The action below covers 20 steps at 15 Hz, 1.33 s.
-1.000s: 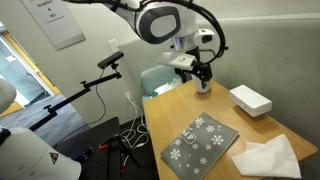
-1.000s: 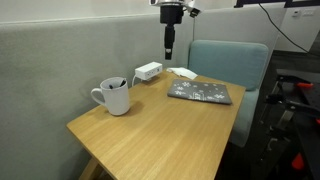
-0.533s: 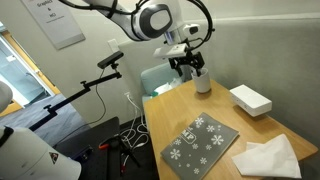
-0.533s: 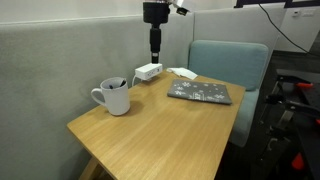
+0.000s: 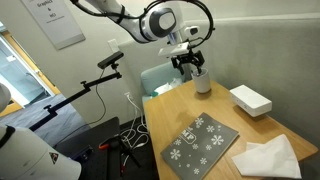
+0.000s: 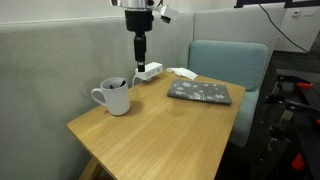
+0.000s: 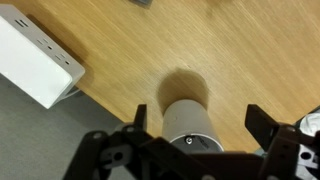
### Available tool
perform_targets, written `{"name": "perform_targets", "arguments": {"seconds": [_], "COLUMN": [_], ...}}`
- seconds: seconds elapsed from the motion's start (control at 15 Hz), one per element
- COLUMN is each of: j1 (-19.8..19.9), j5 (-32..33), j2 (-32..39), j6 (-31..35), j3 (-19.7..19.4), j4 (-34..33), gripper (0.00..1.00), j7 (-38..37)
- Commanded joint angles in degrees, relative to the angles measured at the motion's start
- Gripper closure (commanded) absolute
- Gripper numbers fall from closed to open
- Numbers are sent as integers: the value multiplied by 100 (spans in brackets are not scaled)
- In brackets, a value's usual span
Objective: Fold the mat in half and then remove the pen from the mug and put them on the table
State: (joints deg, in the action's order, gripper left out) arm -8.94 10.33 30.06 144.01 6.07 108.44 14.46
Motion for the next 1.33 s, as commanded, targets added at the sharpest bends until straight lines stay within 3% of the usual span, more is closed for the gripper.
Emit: {"name": "perform_targets", "arguments": {"seconds": [0.0, 0.47, 1.27], "j1": [39, 157, 284], "j5": [32, -73, -96], "j2": [16, 243, 1102], "j6": [-17, 270, 307], "j3": [41, 243, 371], "j4": [-21, -268, -1273], "gripper": [0, 0, 0], "j7": [-21, 322, 685]}}
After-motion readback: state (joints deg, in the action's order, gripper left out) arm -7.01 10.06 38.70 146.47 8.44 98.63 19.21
